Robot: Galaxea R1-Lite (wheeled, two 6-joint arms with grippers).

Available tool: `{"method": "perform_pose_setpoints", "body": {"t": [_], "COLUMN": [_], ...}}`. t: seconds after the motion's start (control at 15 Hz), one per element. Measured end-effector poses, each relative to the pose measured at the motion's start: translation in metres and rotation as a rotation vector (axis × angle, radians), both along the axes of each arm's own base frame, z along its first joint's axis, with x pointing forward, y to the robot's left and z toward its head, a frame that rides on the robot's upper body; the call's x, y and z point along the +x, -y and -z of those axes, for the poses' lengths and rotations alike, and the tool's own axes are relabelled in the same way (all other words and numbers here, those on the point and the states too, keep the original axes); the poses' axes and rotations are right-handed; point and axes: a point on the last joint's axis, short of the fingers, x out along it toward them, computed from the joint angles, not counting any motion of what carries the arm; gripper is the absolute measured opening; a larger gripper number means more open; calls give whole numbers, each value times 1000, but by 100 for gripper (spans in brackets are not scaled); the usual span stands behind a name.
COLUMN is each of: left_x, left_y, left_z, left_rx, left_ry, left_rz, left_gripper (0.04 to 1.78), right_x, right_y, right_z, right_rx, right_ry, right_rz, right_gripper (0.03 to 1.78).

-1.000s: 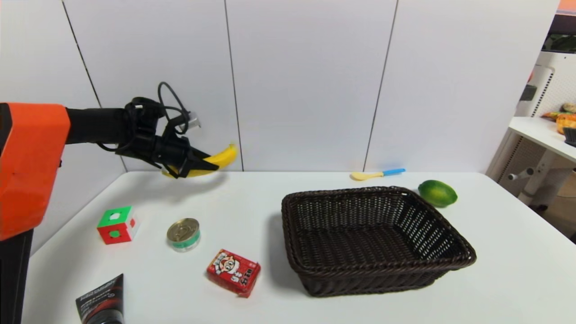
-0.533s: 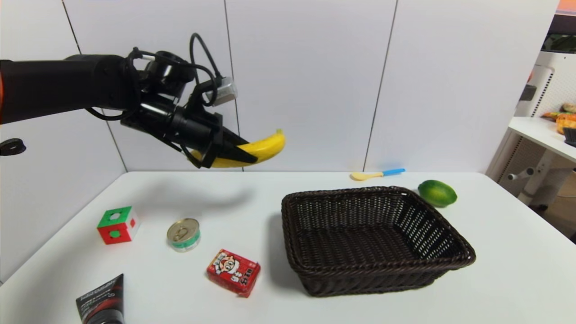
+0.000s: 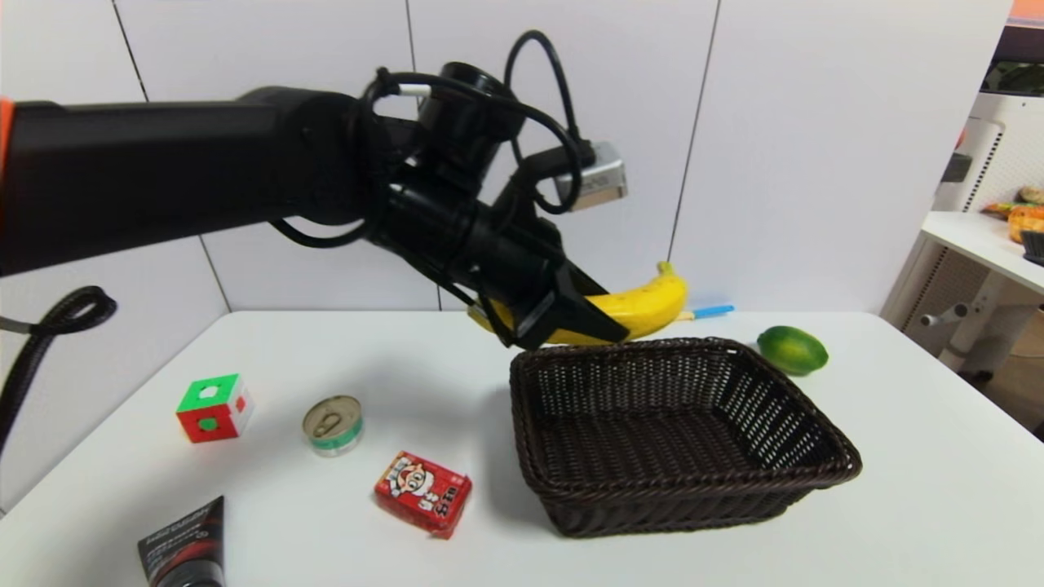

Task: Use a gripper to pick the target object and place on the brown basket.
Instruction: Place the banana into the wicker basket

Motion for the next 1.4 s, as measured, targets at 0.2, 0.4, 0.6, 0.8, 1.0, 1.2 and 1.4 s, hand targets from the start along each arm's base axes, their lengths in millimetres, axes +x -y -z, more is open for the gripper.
{"method": "perform_pose_setpoints", "body": {"t": [0.2,0.4,0.6,0.8,1.0,1.2,1.4], "left_x": [-1,5,12,15,10,-11,-46], "left_y": [42,66,79,81,63,17,-55], "left_z": [22,46,71,81,62,31,8], "left_rx": [-25,-31,-7,32,72,138,167], "left_ry": [-10,-9,-39,-36,-10,-10,-8], "left_rz": [23,46,48,8,-66,-168,-290], "left_gripper": [52,71,103,125,140,149,156], "right_x": [0,0,0,0,0,0,0], "right_y": [0,0,0,0,0,0,0], "right_z": [0,0,0,0,0,0,0], "right_rx": [0,0,0,0,0,0,0], "right_ry": [0,-1,-1,-1,0,0,0], "right_rz": [0,1,0,0,0,0,0], "right_gripper": [170,170,170,170,170,170,170]}}
